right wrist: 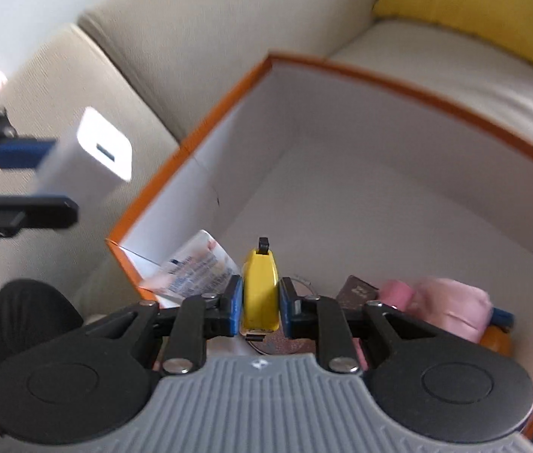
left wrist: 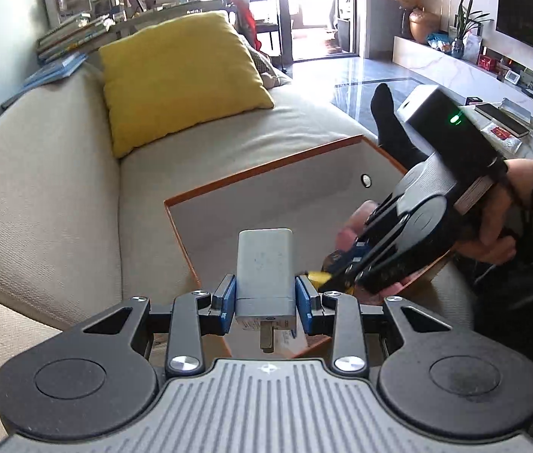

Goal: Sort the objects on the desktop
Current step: 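Carry the tape measure with the right tool while the left carries the charger over the box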

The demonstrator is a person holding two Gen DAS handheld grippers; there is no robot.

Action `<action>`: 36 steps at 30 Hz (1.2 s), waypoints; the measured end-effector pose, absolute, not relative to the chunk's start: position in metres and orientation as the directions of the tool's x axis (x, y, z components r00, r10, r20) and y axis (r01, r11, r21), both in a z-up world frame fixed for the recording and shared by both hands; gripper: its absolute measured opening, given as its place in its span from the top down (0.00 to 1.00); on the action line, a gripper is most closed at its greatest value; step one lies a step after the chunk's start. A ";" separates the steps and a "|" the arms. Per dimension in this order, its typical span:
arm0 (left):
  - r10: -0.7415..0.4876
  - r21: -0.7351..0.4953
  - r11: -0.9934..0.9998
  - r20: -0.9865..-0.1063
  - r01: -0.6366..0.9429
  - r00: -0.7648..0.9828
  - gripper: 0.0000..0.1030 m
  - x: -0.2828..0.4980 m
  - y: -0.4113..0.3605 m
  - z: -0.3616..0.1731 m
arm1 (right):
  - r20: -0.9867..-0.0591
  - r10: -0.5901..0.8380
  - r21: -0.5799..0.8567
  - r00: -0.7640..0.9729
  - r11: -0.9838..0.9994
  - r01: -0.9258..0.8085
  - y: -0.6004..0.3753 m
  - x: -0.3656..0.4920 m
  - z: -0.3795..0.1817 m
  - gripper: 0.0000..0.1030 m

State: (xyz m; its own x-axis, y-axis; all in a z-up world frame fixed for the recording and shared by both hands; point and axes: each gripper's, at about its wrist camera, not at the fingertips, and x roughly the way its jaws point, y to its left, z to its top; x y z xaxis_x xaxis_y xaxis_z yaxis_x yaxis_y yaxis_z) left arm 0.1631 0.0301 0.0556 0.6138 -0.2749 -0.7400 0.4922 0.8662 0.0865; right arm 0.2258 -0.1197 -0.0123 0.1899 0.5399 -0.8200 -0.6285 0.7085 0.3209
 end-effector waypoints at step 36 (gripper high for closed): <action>-0.298 0.027 0.871 -0.766 0.491 0.570 0.63 0.193 0.054 0.034 | -0.929 0.370 0.160 0.000 0.402 -0.901 -0.052 0.243 -0.050 0.65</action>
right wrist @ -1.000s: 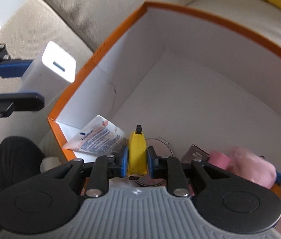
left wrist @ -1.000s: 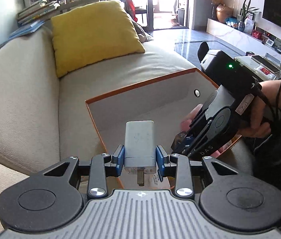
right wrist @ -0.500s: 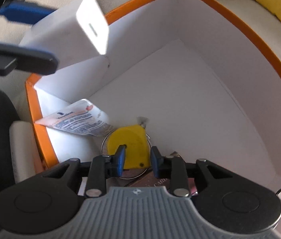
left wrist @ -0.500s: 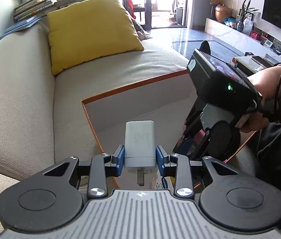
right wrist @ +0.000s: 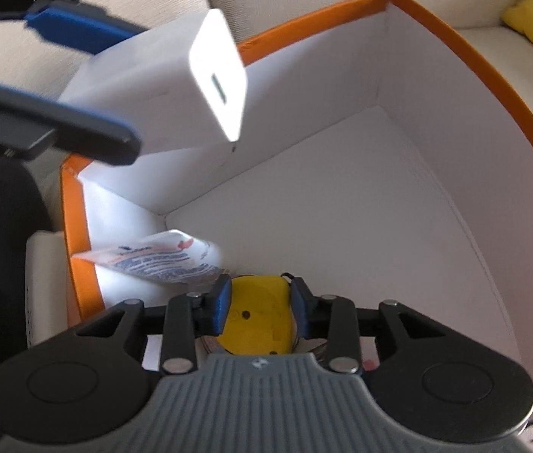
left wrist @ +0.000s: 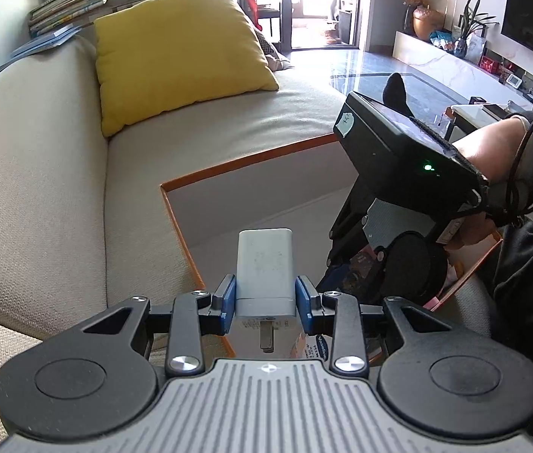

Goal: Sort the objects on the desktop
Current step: 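Carry the tape measure with the right tool while the left carries the charger over the box, then open the right tool to drop the tape measure into the box, then lower the charger into the box with the left tool while the right closes on it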

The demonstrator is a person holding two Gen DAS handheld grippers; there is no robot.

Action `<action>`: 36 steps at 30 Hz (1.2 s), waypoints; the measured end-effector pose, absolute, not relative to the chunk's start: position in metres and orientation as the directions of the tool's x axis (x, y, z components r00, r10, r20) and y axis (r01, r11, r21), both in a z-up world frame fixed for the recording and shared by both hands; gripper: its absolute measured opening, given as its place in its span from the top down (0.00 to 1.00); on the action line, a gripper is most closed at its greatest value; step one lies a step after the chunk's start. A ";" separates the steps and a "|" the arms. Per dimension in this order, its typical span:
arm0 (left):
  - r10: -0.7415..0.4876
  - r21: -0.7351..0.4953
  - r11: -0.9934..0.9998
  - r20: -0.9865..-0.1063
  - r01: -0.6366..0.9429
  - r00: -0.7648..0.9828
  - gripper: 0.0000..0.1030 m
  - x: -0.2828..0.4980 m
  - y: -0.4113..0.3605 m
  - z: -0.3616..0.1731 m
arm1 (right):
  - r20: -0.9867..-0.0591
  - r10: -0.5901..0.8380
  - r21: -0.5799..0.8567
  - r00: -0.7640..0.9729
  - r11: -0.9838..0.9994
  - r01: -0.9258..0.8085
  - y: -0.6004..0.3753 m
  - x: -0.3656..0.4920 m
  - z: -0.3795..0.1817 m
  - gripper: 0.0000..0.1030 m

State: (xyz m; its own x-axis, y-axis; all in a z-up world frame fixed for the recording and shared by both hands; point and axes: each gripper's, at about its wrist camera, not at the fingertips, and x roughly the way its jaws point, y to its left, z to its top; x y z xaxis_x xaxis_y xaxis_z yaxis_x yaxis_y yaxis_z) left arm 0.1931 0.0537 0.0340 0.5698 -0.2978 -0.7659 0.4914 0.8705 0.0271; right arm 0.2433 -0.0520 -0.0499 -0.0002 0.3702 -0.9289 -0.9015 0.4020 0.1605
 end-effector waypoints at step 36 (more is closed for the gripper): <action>-0.336 0.008 0.733 -0.865 0.681 0.372 0.63 0.200 -0.019 0.013 | -0.859 0.411 -0.018 0.305 0.572 -0.820 -0.093 0.231 0.018 0.69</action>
State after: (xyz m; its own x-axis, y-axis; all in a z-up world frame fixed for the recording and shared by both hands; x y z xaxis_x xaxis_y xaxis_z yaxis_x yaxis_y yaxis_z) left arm 0.1995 -0.0192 0.0132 0.3722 -0.3365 -0.8650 0.6805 0.7327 0.0078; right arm 0.2308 -0.0925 0.0178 0.3051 0.4114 -0.8589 -0.8204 0.5715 -0.0177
